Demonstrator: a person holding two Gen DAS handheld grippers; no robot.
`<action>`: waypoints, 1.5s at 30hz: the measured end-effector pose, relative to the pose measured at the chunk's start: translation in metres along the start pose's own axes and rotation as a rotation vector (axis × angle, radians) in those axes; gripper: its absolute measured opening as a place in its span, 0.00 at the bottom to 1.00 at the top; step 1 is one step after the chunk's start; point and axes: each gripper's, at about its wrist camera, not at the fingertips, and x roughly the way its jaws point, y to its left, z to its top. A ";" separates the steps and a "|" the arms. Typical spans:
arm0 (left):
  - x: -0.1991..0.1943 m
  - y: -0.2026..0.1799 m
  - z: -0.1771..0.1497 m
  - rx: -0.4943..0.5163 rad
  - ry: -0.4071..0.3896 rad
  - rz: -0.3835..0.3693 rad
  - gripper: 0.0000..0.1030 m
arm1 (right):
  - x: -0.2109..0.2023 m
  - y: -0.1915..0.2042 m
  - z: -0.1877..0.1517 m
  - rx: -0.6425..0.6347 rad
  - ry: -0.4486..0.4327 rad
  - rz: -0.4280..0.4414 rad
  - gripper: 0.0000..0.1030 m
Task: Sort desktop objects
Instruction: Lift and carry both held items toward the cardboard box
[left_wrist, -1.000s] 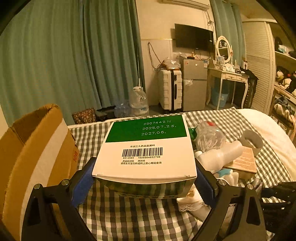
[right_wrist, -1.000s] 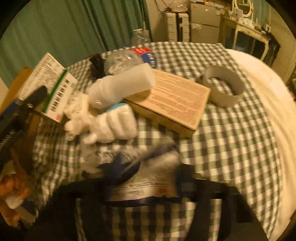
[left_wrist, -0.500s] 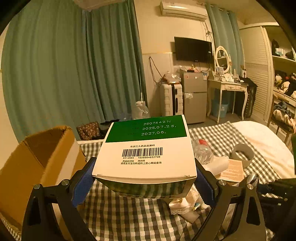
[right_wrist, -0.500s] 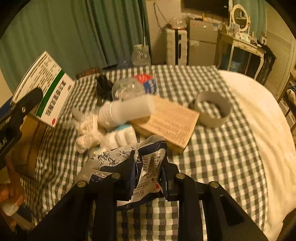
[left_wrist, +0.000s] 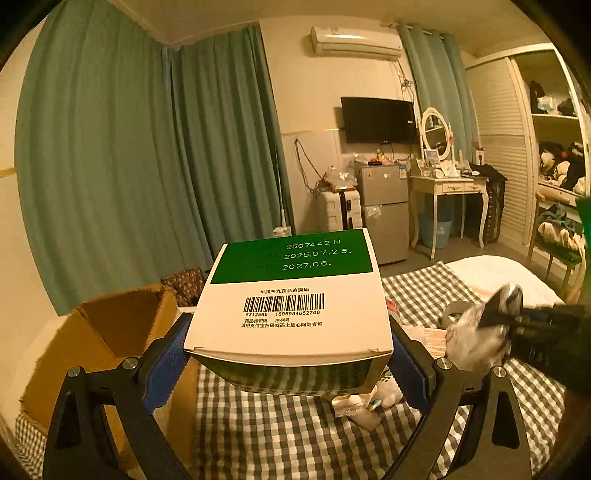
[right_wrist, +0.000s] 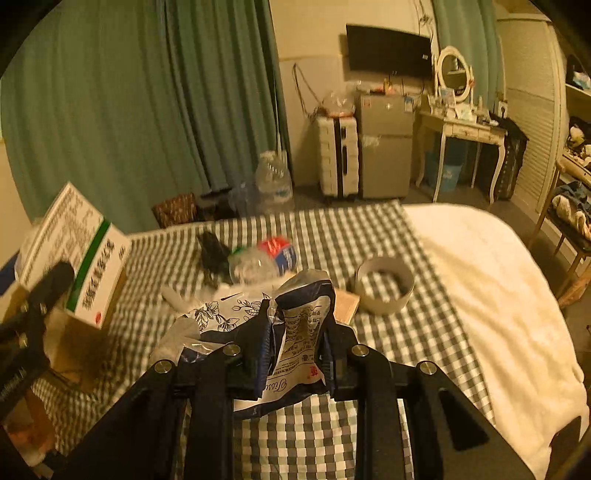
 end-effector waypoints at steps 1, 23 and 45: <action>-0.003 0.001 0.003 0.005 0.000 0.004 0.94 | -0.006 -0.001 0.002 -0.002 -0.012 0.000 0.22; -0.062 0.052 0.037 -0.034 -0.073 0.047 0.95 | -0.102 0.031 0.057 -0.001 -0.274 0.048 0.22; -0.076 0.154 0.043 -0.136 -0.092 0.173 0.94 | -0.096 0.154 0.067 -0.094 -0.298 0.133 0.24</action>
